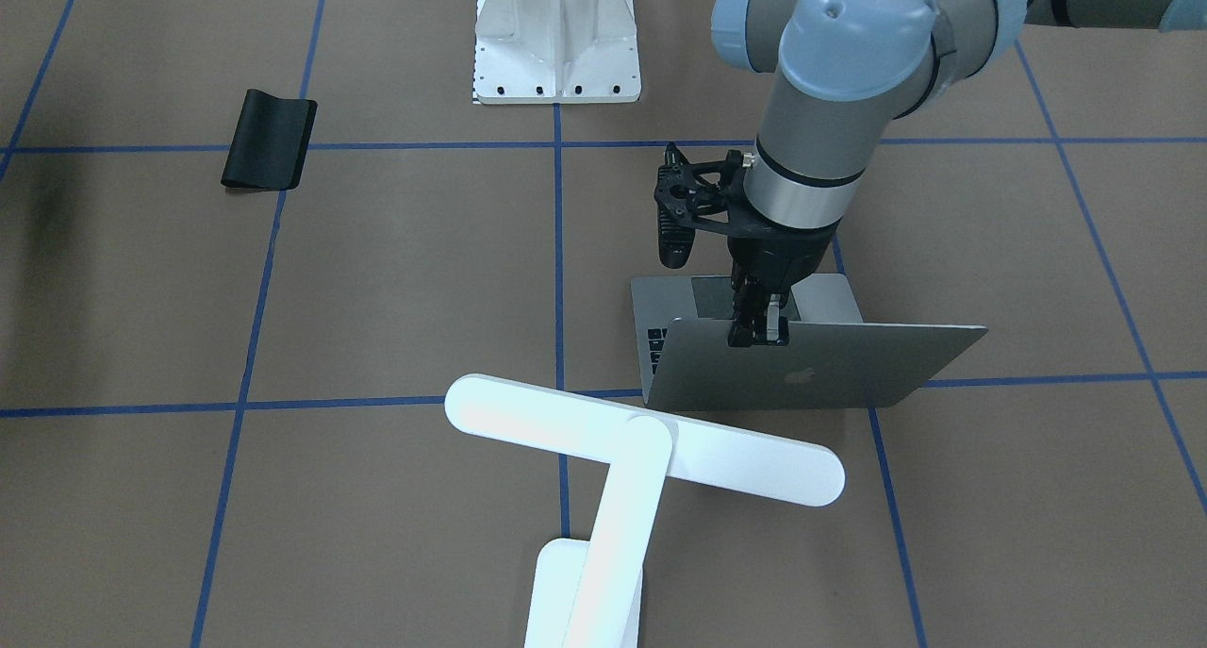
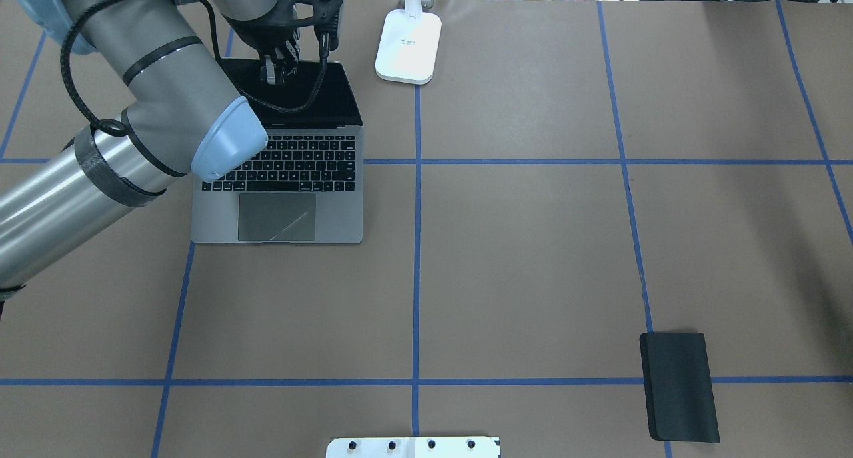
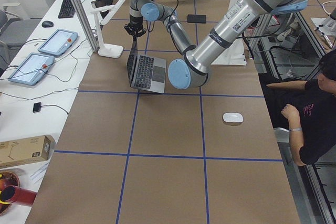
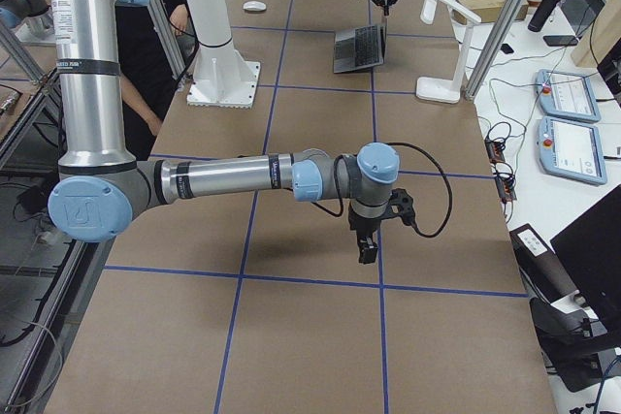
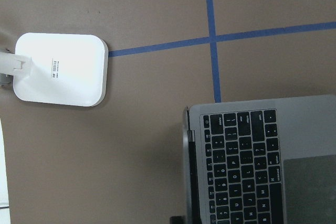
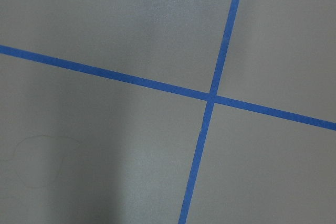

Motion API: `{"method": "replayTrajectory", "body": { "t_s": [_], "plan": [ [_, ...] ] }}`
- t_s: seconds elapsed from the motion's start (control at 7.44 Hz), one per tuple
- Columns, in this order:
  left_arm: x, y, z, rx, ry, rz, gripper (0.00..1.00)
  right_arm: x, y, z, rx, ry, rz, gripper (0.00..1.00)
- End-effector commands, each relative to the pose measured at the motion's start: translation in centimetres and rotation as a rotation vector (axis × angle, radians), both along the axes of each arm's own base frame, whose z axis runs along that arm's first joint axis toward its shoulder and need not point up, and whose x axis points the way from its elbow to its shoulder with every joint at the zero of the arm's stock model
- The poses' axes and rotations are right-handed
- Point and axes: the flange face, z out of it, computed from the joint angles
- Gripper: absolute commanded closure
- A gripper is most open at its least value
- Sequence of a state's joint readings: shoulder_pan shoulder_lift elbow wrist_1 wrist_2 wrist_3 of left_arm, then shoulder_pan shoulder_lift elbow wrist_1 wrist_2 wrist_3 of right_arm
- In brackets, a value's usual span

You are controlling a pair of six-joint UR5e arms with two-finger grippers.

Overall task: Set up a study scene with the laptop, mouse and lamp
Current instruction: 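Move the laptop with the left gripper beside the white lamp base, then lower the laptop flat onto the table with the left gripper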

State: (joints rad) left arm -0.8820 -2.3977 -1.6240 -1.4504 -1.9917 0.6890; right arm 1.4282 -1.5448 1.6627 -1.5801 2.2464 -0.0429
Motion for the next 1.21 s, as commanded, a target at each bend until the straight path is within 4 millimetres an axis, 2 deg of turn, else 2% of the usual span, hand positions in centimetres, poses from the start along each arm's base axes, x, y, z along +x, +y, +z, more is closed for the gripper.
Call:
{"method": "replayTrajectory", "body": {
  "t_s": [0.0, 0.4, 0.67, 1.07],
  "plan": [
    [0.1, -0.1, 0.2, -0.003, -0.002, -0.001, 1.0, 0.0, -0.1, 0.1, -0.001, -0.001, 0.0, 0.0],
    [0.5, -0.3, 0.6, -0.006, -0.003, 0.0, 1.0, 0.0, -0.1, 0.1, 0.0, -0.001, -0.001, 0.0],
    [0.9, -0.1, 2.0, -0.012, 0.016, -0.013, 1.0, 0.0, -0.1, 0.0, 0.0, -0.001, 0.0, 0.0],
    [1.3, 0.2, 1.4, -0.033, 0.037, -0.035, 1.0, 0.0, -0.1, 0.0, 0.0, -0.001, 0.0, 0.0]
  ]
}}
